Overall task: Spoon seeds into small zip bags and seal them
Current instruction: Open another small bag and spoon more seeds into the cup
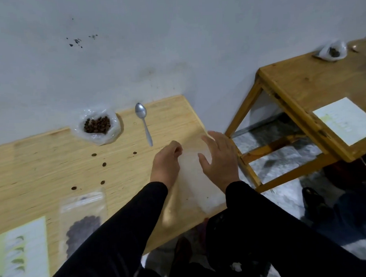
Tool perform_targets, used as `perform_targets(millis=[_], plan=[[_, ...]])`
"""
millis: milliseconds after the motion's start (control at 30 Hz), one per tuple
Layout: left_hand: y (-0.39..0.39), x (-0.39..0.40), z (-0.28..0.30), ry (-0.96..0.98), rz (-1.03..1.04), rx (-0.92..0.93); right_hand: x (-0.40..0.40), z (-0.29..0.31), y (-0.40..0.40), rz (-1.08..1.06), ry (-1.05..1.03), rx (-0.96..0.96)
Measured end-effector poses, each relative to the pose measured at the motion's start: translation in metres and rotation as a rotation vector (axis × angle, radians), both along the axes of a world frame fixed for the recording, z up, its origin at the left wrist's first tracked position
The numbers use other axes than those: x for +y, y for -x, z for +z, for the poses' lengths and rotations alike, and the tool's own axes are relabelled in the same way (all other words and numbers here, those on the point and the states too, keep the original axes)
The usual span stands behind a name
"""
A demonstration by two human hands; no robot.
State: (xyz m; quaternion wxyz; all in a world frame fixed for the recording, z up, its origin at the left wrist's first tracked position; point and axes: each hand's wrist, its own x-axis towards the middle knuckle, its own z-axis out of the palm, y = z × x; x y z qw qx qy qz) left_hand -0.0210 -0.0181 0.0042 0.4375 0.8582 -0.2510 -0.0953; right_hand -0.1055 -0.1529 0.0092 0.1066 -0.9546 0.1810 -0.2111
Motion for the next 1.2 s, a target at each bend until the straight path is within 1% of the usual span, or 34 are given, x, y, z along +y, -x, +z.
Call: perform_targets(millis=[100, 167, 233, 300, 367, 433, 467, 533, 700, 800, 900, 967, 1067, 1133, 1200], plan=[[-0.019, 0.013, 0.027, 0.087, 0.064, -0.033, 0.006, 0.030, -0.028, 0.077, 0.049, -0.063], [-0.033, 0.025, 0.047, 0.187, 0.175, -0.045, 0.020, 0.049, -0.048, 0.106, -0.076, -0.072], [-0.045, 0.040, 0.063, 0.280, 0.314, -0.066, 0.040, 0.065, -0.065, 0.110, -0.283, -0.137], [-0.053, 0.055, 0.076, 0.352, 0.422, -0.074, 0.064, 0.081, -0.078, 0.132, -0.554, -0.240], [-0.056, 0.071, 0.088, 0.437, 0.454, -0.014, 0.091, 0.096, -0.089, 0.171, -0.853, -0.209], [-0.055, 0.088, 0.096, 0.503, 0.446, 0.043, 0.116, 0.104, -0.099, 0.236, -1.087, -0.146], [-0.055, 0.097, 0.099, 0.521, 0.445, 0.052, 0.128, 0.109, -0.103, 0.275, -1.169, -0.124], [-0.058, 0.117, 0.101, 0.540, 0.459, 0.061, 0.150, 0.116, -0.108, 0.336, -1.250, -0.106], [-0.072, 0.163, 0.101, 0.510, 0.472, 0.086, 0.189, 0.117, -0.122, 0.411, -1.207, -0.087], [-0.078, 0.183, 0.102, 0.537, 0.487, 0.134, 0.209, 0.115, -0.131, 0.359, -1.179, -0.104], [-0.084, 0.198, 0.105, 0.543, 0.499, 0.169, 0.222, 0.112, -0.139, 0.316, -1.069, -0.088], [-0.088, 0.206, 0.104, 0.512, 0.514, 0.157, 0.229, 0.109, -0.142, 0.303, -0.994, -0.094], [-0.092, 0.213, 0.099, 0.446, 0.509, 0.115, 0.238, 0.105, -0.147, 0.319, -0.943, -0.130], [-0.094, 0.216, 0.098, 0.452, 0.492, 0.120, 0.243, 0.101, -0.148, 0.346, -0.893, -0.145], [-0.094, 0.217, 0.097, 0.465, 0.474, 0.134, 0.246, 0.101, -0.147, 0.333, -0.897, -0.151]])
